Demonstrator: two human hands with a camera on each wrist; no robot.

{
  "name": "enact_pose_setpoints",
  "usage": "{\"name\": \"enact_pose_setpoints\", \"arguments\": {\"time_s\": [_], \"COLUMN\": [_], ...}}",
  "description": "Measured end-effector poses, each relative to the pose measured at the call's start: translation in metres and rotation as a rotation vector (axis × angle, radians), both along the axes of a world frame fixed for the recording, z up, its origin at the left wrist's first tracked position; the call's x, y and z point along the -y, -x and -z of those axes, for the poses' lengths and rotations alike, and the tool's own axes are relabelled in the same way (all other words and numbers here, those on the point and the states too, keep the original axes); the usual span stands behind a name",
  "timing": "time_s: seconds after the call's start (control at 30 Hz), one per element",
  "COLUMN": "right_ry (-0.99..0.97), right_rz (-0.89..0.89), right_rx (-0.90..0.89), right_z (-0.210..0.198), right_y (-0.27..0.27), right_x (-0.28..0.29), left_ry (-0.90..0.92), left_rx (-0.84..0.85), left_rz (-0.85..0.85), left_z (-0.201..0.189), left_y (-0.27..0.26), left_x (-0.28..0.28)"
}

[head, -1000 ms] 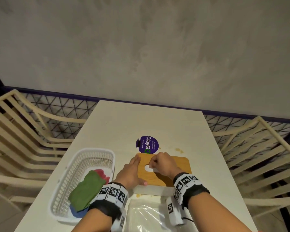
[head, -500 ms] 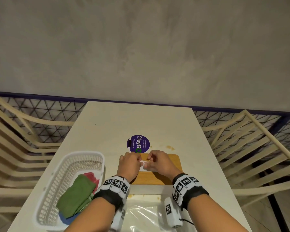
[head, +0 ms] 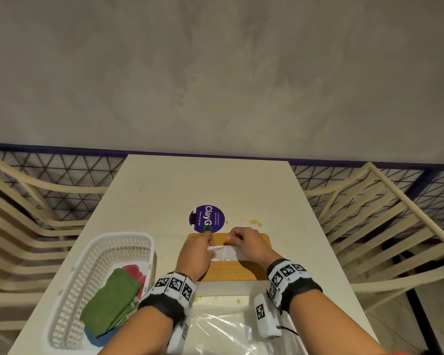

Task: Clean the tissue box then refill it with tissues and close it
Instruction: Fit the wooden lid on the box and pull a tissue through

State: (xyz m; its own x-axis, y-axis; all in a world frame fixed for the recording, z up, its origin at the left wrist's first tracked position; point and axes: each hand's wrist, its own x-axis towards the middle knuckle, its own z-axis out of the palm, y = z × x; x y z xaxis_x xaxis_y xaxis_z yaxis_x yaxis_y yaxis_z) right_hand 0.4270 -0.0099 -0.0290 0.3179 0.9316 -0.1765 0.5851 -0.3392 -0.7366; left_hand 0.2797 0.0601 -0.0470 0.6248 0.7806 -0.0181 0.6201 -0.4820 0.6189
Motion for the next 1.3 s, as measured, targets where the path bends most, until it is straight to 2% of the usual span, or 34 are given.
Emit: {"name": "enact_pose_setpoints", "arguments": {"time_s": [0.13,0.23,0.4,0.53,0.63,0.73,0.9,1.03,1.2,1.3], "right_ry": [0.05,0.073,-0.029,0.08,0.087,0.053,0.011,0.078,-0.017,-0.02], "right_rz": [-0.004,0.033,0.077,-0.071,-0.006,0.052,0.054,-0.148,0.061,0.114], "right_rx": [0.14,0.064,0.014,0.2,0.096,0.079,0.246,0.528,0.656,0.708], "right_z": [0.005,0.004,0.001,0.002,-0.002,-0.003,-0.004,-0.001,-0.002,-0.005], "right_y": [-0.007,-0.013,-0.018,-0.015,-0.018,-0.024,-0.004,0.031,0.023,0.006], "right_x": [0.011,0.013,0.016,0.02,0.018,0.018,0.018,0.01,0.01,0.023], "left_ry": [0.003,0.002,0.0,0.152,0.237,0.185,0.164,0.181,0.176,0.174], "left_rx": [0.044,0.028,0.0,0.058,0.021,-0.08,0.053,0.122,0.127,0.11], "left_rz": [0.011,0.061,0.085,0.044,0.059,0.076,0.045,0.017,0.023,-0.01], "left_z": [-0.003,-0.007,-0.005,-0.007,-0.011,-0.006,-0.01,-0.013,-0.01,-0.005], "left_y": [0.004,0.009,0.011,0.005,0.004,0.006,0.008,0.009,0.017,0.019], "left_x": [-0.006,-0.011,-0.015,-0.014,-0.011,-0.014,-0.009,-0.007,-0.01,-0.014]}}
